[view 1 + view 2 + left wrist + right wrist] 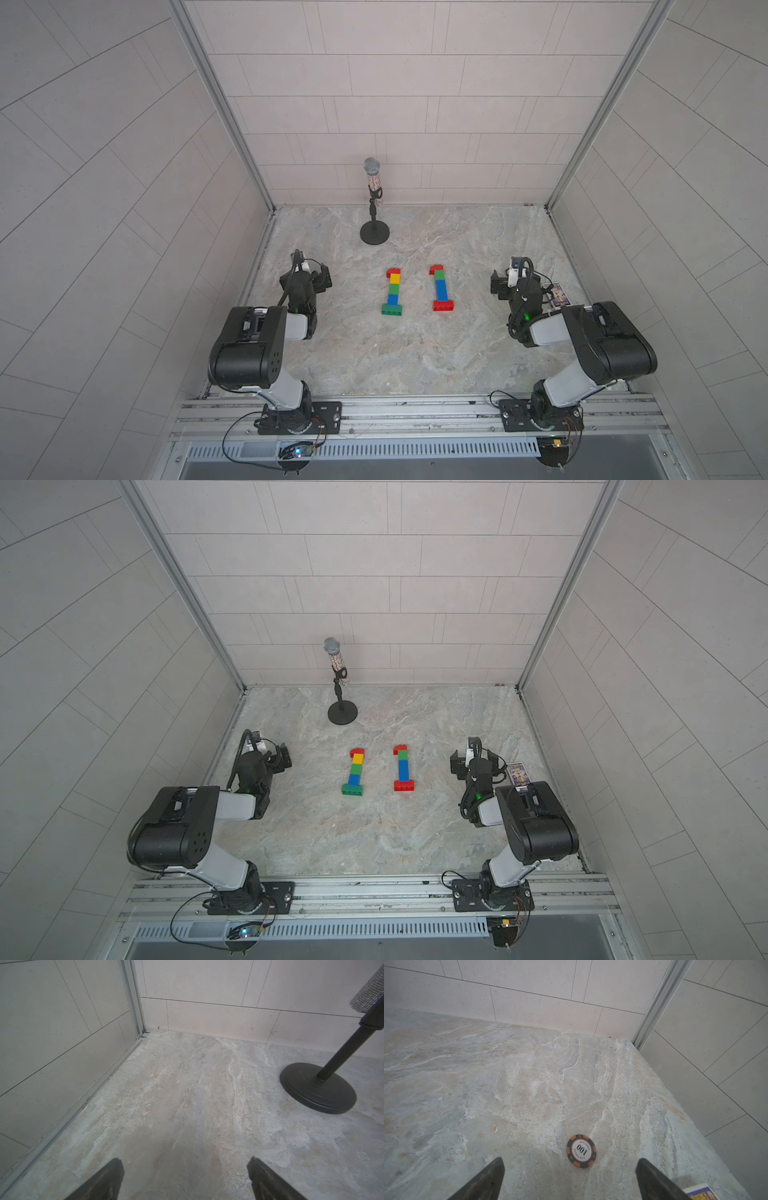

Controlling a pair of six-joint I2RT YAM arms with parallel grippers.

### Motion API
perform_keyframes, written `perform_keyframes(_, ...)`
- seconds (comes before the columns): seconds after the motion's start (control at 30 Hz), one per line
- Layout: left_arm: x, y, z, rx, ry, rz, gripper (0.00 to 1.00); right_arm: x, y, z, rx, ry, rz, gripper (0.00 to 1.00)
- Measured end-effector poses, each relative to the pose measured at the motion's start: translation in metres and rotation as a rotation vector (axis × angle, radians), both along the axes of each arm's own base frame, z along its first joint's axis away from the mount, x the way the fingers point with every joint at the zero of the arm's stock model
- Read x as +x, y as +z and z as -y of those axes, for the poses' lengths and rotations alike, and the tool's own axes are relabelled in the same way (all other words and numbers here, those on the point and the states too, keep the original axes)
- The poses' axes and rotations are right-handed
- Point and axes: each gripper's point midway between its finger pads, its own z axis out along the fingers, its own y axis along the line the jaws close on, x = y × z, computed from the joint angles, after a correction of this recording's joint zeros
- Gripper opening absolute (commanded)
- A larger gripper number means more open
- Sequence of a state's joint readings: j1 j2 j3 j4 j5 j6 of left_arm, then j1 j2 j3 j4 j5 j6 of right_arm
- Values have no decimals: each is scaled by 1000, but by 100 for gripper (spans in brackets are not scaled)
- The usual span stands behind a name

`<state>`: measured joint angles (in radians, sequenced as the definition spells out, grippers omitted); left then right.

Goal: Assemble the number 1 with lego
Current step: Reset both arms

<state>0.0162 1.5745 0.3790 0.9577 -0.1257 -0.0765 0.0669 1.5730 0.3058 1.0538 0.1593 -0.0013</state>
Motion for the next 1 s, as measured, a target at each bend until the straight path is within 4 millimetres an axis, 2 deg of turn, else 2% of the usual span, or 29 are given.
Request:
perform_keyframes(0.53, -2, -6, 5, -2, -26, -18, 100, 3, 2, -3, 12, 17, 4, 99)
perform_keyframes(0.63, -2, -6, 5, -2, -28, -18, 100, -9, 3, -9, 16, 61, 53, 99)
perform_keyframes(0.7, -2, -6, 5, -3, -28, -18, 100, -22, -9, -16, 11, 105, 31, 99)
perform_keyframes(0.77, -2, -6, 5, -3, -28, -18, 100, -26, -18, -20, 12, 133, 7, 99)
perform_keyframes(1.0, -2, -6, 5, -3, -29, -18, 100, -12, -1, -21, 10, 134, 58, 99)
